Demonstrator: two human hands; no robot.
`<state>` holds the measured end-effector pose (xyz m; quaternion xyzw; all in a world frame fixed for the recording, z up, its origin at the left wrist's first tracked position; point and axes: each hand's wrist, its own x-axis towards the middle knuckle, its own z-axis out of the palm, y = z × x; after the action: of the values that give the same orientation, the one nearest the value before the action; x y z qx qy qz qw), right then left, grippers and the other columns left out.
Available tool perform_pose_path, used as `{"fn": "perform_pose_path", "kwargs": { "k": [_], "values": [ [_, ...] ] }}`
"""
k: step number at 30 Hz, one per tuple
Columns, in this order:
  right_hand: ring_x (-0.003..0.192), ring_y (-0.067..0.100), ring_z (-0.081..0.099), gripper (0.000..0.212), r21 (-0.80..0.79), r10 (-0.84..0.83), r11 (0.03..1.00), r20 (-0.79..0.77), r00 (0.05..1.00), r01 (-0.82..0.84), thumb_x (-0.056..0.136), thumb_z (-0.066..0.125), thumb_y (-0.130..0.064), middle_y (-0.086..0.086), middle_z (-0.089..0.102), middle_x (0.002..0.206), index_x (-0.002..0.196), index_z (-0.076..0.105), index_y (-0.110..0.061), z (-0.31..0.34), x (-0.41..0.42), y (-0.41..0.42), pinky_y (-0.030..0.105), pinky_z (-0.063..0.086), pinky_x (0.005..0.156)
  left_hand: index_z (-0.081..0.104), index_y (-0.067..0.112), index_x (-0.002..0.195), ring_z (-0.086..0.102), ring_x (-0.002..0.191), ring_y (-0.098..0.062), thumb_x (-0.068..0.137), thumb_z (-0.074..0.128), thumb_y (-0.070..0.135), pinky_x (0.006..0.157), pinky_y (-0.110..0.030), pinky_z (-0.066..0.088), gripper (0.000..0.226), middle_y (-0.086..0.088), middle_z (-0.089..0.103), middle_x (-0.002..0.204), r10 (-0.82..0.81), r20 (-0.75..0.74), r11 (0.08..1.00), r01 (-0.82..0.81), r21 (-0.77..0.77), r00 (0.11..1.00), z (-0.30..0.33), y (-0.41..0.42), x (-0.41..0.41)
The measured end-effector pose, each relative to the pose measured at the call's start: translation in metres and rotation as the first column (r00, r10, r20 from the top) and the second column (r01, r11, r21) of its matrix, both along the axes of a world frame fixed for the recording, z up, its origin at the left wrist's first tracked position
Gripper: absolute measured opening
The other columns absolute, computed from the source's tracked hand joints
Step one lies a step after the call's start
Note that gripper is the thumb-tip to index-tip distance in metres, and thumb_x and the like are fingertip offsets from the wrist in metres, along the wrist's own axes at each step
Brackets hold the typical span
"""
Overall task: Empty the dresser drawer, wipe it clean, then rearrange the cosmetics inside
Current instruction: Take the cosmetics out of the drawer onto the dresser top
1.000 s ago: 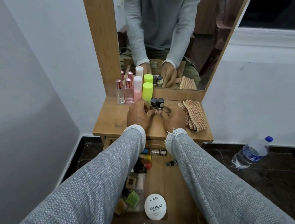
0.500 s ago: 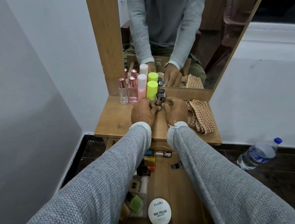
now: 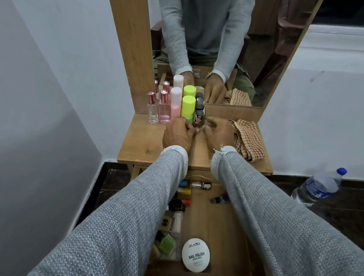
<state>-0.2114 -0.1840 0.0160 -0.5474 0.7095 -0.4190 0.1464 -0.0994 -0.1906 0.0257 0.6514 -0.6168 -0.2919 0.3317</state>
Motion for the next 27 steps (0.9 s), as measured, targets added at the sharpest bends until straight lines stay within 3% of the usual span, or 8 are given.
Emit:
{"fn": "perform_pose_path", "kwargs": {
  "k": [5, 10, 13, 16, 19, 23, 27],
  "values": [
    [0.099, 0.018, 0.063, 0.036, 0.035, 0.109, 0.993, -0.011, 0.994, -0.108, 0.084, 0.063, -0.009, 0.007, 0.067, 0.111, 0.120, 0.061, -0.006, 0.009, -0.012, 0.017, 0.031, 0.051, 0.090, 0.068, 0.020, 0.076, 0.065, 0.085, -0.021, 0.082, 0.075, 0.029, 0.082, -0.033, 0.052, 0.013, -0.001, 0.072, 0.089, -0.030, 0.003, 1.000, 0.030, 0.000, 1.000, 0.004, 0.005, 0.005],
    [0.081, 0.012, 0.059, 0.016, -0.088, 0.132, 0.986, -0.113, 0.985, -0.142, 0.085, 0.063, -0.013, 0.003, 0.067, 0.092, 0.101, 0.068, -0.008, 0.012, -0.020, 0.056, 0.025, 0.050, 0.074, 0.071, 0.018, 0.083, 0.064, 0.087, -0.015, 0.083, 0.075, 0.022, 0.088, -0.032, 0.052, 0.005, 0.002, 0.071, 0.091, -0.142, -0.022, 0.990, 0.141, -0.004, 0.990, 0.009, 0.015, 0.014],
    [0.071, 0.013, 0.057, 0.006, -0.103, 0.258, 0.952, -0.231, 0.938, -0.288, 0.085, 0.064, -0.011, 0.001, 0.065, 0.081, 0.089, 0.068, -0.009, 0.008, -0.025, 0.083, 0.024, 0.048, 0.066, 0.071, 0.017, 0.098, 0.061, 0.086, -0.007, 0.087, 0.069, 0.020, 0.080, -0.018, 0.047, 0.011, 0.006, 0.069, 0.096, -0.184, 0.001, 0.973, 0.182, -0.143, 0.983, 0.004, 0.041, 0.025],
    [0.067, 0.013, 0.054, 0.004, -0.016, 0.370, 0.917, -0.342, 0.864, -0.399, 0.085, 0.063, -0.010, -0.003, 0.060, 0.076, 0.087, 0.067, -0.010, -0.006, -0.026, 0.103, 0.025, 0.043, 0.063, 0.067, 0.018, 0.101, 0.060, 0.085, -0.004, 0.091, 0.064, 0.014, 0.073, -0.010, 0.045, 0.012, 0.008, 0.066, 0.095, -0.182, -0.064, 0.934, 0.152, -0.323, 0.981, -0.009, 0.074, 0.035],
    [0.068, 0.015, 0.053, 0.006, 0.036, 0.422, 0.891, -0.433, 0.797, -0.452, 0.088, 0.059, -0.013, -0.002, 0.057, 0.080, 0.090, 0.064, -0.011, -0.019, -0.023, 0.114, 0.027, 0.045, 0.061, 0.066, 0.014, 0.104, 0.060, 0.086, -0.005, 0.092, 0.061, 0.012, 0.075, -0.014, 0.049, 0.013, 0.005, 0.067, 0.098, -0.173, -0.083, 0.916, 0.129, -0.380, 0.981, -0.026, 0.100, 0.045],
    [0.078, 0.025, 0.058, 0.014, 0.146, 0.476, 0.866, -0.535, 0.698, -0.478, 0.092, 0.050, -0.020, 0.005, 0.060, 0.093, 0.098, 0.059, -0.012, -0.031, -0.014, 0.121, 0.037, 0.050, 0.065, 0.067, 0.013, 0.098, 0.063, 0.084, -0.011, 0.090, 0.062, 0.009, 0.076, -0.035, 0.056, 0.011, 0.004, 0.068, 0.092, -0.153, -0.092, 0.924, 0.110, -0.366, 0.984, -0.055, 0.119, 0.060],
    [0.101, 0.028, 0.059, 0.026, 0.442, 0.544, 0.831, -0.527, 0.652, -0.336, 0.095, 0.045, -0.022, 0.006, 0.058, 0.115, 0.117, 0.055, -0.014, -0.046, -0.002, 0.124, 0.039, 0.051, 0.081, 0.066, 0.017, 0.100, 0.064, 0.089, -0.013, 0.090, 0.061, 0.008, 0.078, -0.042, 0.057, 0.014, 0.006, 0.067, 0.096, -0.101, -0.092, 0.955, 0.070, -0.286, 0.991, -0.075, 0.126, 0.074]
  ]
}}
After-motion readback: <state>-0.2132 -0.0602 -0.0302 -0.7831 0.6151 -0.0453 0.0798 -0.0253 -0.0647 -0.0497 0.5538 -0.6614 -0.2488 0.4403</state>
